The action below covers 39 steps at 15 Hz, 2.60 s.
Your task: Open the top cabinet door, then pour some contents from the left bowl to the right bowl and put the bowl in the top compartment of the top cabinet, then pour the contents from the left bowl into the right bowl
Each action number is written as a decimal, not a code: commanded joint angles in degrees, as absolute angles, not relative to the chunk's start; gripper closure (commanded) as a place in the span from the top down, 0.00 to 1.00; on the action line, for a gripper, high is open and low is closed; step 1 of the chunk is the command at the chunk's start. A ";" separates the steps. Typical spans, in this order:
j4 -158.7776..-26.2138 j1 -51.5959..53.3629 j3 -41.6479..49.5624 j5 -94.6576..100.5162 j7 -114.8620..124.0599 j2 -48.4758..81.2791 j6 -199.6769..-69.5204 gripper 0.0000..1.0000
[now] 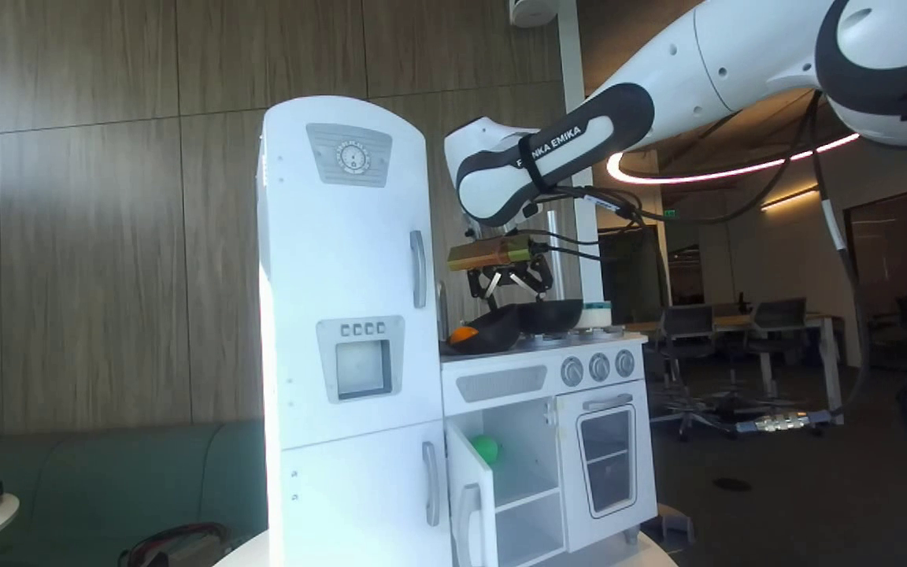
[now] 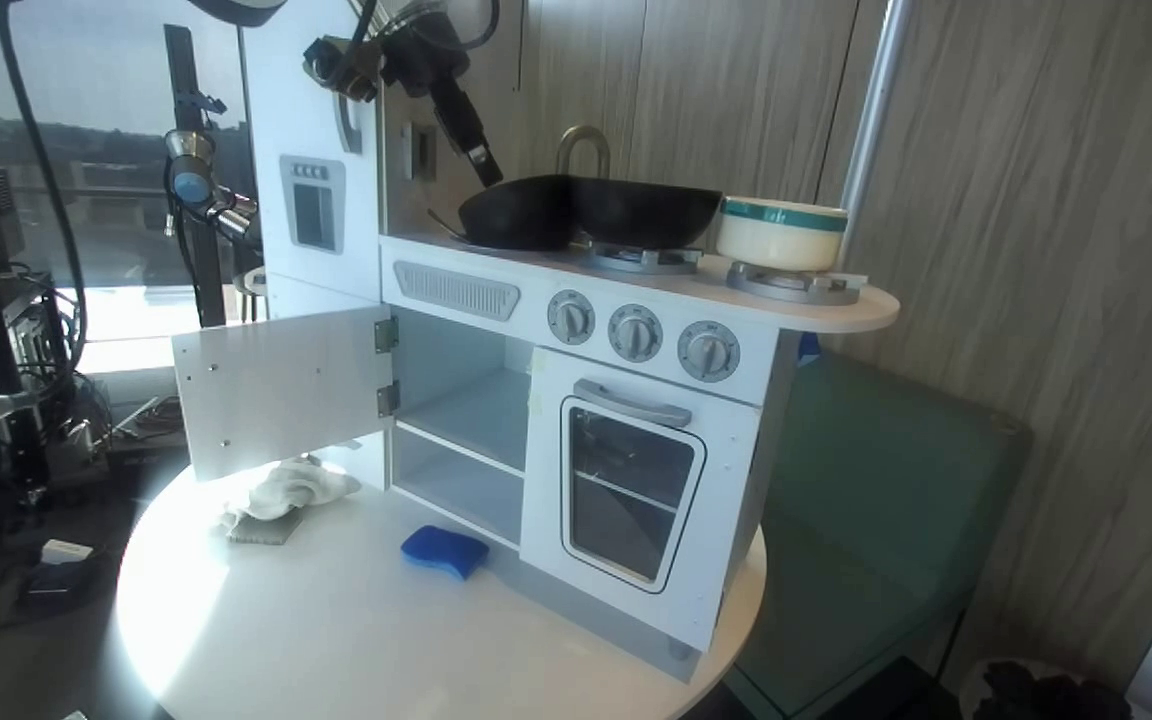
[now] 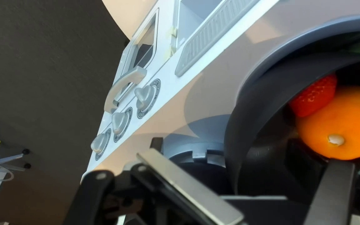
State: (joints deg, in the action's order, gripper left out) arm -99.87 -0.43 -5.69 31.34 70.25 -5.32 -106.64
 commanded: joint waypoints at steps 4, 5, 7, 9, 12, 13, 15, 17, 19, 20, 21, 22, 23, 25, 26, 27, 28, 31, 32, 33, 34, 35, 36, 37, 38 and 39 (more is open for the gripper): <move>-97.77 -0.05 -4.61 31.75 71.83 -3.61 -109.19 0.66; -97.74 -0.09 -4.54 31.73 72.01 -3.52 -109.21 0.58; -97.94 -0.18 -4.32 31.10 72.29 -3.39 -109.44 0.42; -97.95 -0.19 -4.13 30.92 72.46 -3.13 -109.43 0.27; -97.74 -0.10 -3.89 30.49 72.38 -2.84 -109.58 0.07; -97.72 -0.06 -3.84 30.17 72.34 -2.82 -109.76 0.04; -97.83 0.13 -3.90 29.63 71.65 -3.30 -110.53 0.01; -101.40 0.55 -4.29 29.25 72.80 -5.83 -111.49 0.01; -103.54 0.90 -4.75 30.01 73.80 -8.44 -111.33 0.01; -104.24 0.95 -4.92 30.32 74.18 -9.48 -111.41 0.01; -104.86 0.97 -5.09 30.27 74.42 -10.66 -111.14 0.01; -105.46 0.93 -5.35 30.51 74.63 -11.72 -110.64 0.01; -106.10 0.84 -5.63 30.51 74.78 -12.75 -110.23 0.01; -106.89 0.45 -6.30 30.87 75.42 -14.11 -109.00 0.01; -107.12 0.37 -6.54 30.23 75.74 -14.66 -108.03 0.01; -107.34 0.30 -6.78 29.82 76.20 -15.15 -107.07 0.01; -107.09 0.33 -7.12 29.54 76.62 -15.42 -105.68 0.01; -107.37 1.10 -8.89 30.65 75.65 -16.82 -103.24 0.01; -107.51 1.31 -9.73 31.10 75.92 -17.18 -102.48 0.01; -107.93 1.31 -10.86 32.88 76.61 -17.65 -102.08 0.01; -108.17 1.23 -11.78 34.04 77.61 -18.07 -101.39 0.01; -108.32 1.17 -12.52 35.02 78.83 -18.57 -100.73 0.02; -108.73 1.10 -13.07 35.98 80.52 -19.08 -100.48 0.02; -108.87 1.05 -13.43 36.31 81.98 -19.30 -99.67 0.02; -109.29 0.92 -13.81 36.79 84.07 -19.33 -98.71 0.01; -109.63 0.94 -14.13 37.23 85.80 -19.25 -97.86 0.02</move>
State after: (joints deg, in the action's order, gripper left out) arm -108.26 1.03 -13.33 34.91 80.80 -17.54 -99.46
